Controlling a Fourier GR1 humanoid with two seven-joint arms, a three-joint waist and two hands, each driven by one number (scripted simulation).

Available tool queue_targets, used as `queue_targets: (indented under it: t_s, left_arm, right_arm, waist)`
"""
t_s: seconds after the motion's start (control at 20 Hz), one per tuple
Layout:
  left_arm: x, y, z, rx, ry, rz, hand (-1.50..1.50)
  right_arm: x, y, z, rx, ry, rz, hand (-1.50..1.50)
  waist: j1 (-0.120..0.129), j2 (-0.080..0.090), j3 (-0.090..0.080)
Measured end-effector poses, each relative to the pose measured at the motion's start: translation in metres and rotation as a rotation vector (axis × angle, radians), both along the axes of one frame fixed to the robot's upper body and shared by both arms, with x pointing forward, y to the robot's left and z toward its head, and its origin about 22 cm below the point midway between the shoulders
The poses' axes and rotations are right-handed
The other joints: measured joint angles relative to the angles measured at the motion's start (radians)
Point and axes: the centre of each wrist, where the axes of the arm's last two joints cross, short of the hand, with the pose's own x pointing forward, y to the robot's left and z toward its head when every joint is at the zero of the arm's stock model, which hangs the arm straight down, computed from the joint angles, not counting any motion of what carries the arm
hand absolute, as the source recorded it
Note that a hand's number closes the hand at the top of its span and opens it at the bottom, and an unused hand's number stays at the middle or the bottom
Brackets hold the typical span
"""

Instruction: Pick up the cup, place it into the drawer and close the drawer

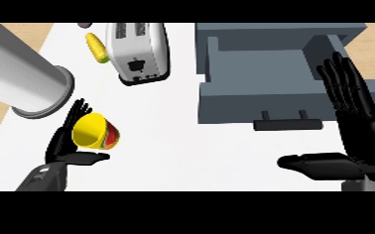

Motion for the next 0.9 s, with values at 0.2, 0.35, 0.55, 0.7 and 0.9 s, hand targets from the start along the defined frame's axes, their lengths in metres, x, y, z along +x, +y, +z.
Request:
queue_targets:
  t_s: [0.2, 0.35, 0.55, 0.7, 0.9]
  left_arm:
    - [0.002, -0.007, -0.001, -0.034, -0.002, -0.024, -1.5]
    - [0.008, -0.013, 0.0, -0.068, -0.007, -0.045, -1.5]
    - [0.011, -0.022, -0.001, -0.116, -0.009, -0.084, 1.5]
    - [0.015, -0.028, 0.0, -0.153, -0.009, -0.119, 1.5]
    - [0.022, -0.041, 0.001, -0.215, -0.016, -0.154, 1.5]
  right_arm:
    - [0.002, 0.003, 0.003, -0.003, 0.001, 0.003, -1.5]
    - [0.001, 0.0, 0.0, -0.003, 0.005, 0.004, -1.5]
    - [0.002, -0.002, -0.002, -0.001, 0.008, 0.006, -1.5]
    - [0.003, -0.004, -0.001, -0.004, 0.01, 0.005, -1.5]
    - [0.002, -0.001, -0.001, 0.001, 0.013, 0.008, -1.5]
  waist:
    - [-0.003, 0.001, -0.001]
    - [-0.004, 0.001, -0.001]
    - [-0.002, 0.0, 0.0]
    - [-0.002, 0.0, 0.001]
    - [-0.001, -0.001, 0.0]
